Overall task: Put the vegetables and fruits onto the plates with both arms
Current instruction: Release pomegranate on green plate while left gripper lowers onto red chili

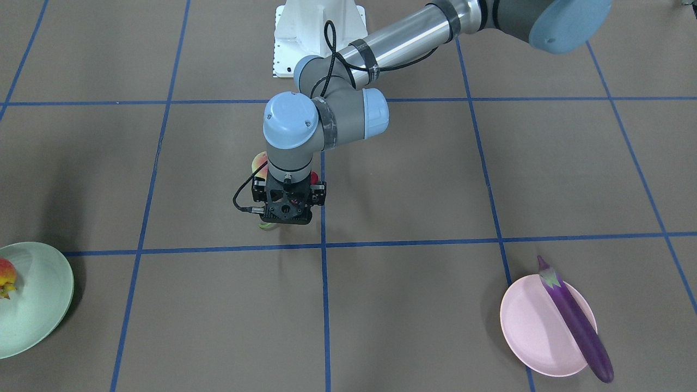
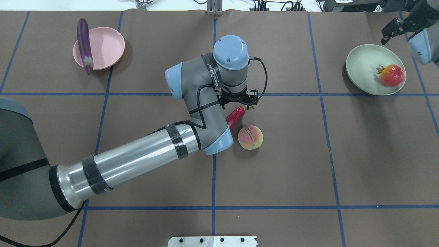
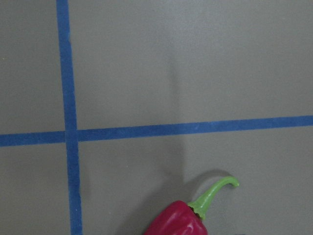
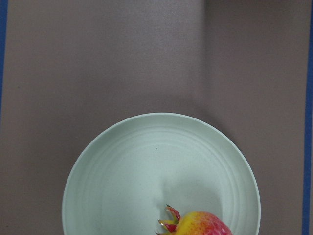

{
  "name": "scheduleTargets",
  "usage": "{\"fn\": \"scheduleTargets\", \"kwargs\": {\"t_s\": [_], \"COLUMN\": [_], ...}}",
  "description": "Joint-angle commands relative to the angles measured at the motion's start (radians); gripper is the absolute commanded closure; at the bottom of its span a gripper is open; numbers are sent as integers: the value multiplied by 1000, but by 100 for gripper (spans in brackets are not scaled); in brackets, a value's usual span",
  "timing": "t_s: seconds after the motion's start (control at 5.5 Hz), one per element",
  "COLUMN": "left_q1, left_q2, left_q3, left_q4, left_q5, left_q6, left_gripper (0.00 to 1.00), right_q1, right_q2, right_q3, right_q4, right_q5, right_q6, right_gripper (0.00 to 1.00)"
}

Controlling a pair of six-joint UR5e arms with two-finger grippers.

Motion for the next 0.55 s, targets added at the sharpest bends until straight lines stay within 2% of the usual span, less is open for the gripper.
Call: {"fn": "scheduleTargets", "kwargs": {"t_s": [0.0, 0.18, 0.36], "left_q1": [11, 23, 26], "left_q2": [0, 0, 0], "left_q3": [15, 15, 15], "left_q4": [-10, -12, -10], "left_q5": [3, 32, 38], "left_q6": [0, 2, 0], "left_gripper": [14, 14, 35], "right_q1": [13, 13, 11], "right_q2": [0, 1, 3], "right_q3": [4, 4, 5], "right_q4": [-1, 1, 1], "right_q5": [54, 57, 65], "right_q6": [9, 20, 38], "right_gripper": [0, 0, 0]}}
